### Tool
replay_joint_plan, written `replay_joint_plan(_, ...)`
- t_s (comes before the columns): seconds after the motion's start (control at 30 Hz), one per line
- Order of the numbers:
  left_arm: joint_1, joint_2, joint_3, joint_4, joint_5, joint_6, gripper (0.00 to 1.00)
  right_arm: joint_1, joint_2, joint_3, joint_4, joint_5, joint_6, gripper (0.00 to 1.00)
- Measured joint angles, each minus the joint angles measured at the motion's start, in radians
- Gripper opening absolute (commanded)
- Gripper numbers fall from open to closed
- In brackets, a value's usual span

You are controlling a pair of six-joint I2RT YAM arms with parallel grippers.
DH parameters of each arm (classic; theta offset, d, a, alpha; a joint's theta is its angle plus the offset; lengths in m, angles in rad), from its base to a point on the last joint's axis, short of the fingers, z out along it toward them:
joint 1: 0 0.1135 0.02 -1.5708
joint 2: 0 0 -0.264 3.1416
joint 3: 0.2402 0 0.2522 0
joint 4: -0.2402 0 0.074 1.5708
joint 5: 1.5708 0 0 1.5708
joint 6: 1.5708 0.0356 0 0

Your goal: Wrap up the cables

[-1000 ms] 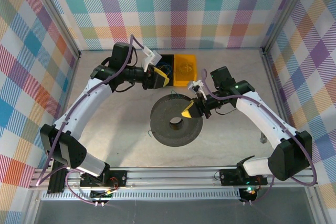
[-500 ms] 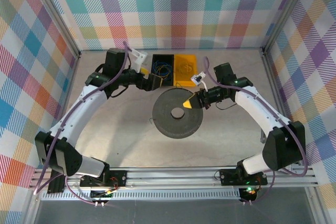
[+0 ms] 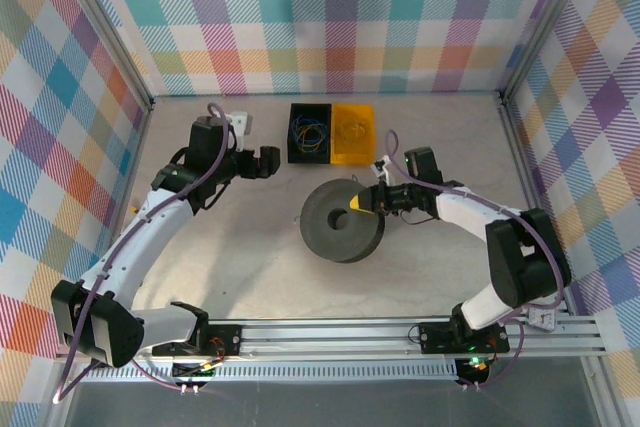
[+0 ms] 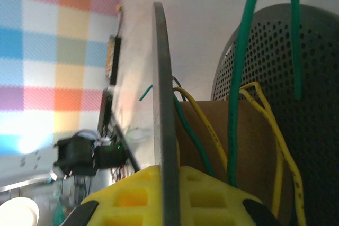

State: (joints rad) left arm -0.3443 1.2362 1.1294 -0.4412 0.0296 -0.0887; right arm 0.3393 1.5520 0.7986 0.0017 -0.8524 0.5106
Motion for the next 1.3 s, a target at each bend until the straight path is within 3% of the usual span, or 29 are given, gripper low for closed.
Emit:
replay_joint_plan(0.33,-0.004,-0.031,-0.112,0.0,-0.07,-0.089,1.0,0.041,0.092,-0.041,0.321,0.078,0.187,0.01)
replay_joint_plan(0.47,-0.014,-0.043,-0.141,0.001,-0.076,-0.108,1.0,0.059,0.131,-0.06,0.427,0.092,0.237,0.16)
replay_joint_plan(0.73,-0.029,-0.047,-0.159,0.002,-0.099,-0.128,1.0,0.061,0.189,-0.089,0.491,0.153,0.241,0.28)
replay_joint_plan(0.97,-0.029,-0.046,-0.169,-0.003,-0.116,-0.132,1.0,0.061,0.192,-0.099,0.433,0.233,0.185,0.6)
replay_joint_plan(1.1,-0.034,-0.046,-0.169,-0.015,-0.129,-0.132,1.0,0.063,0.165,-0.097,0.356,0.279,0.139,0.73)
replay_joint_plan(1.23,-0.034,-0.037,-0.155,-0.071,-0.146,-0.135,1.0,0.064,0.104,-0.095,0.223,0.34,0.087,0.99)
replay_joint_plan(1.3,-0.034,-0.034,-0.151,-0.093,-0.146,-0.14,1.0,0.064,0.047,-0.093,0.142,0.376,0.059,0.99)
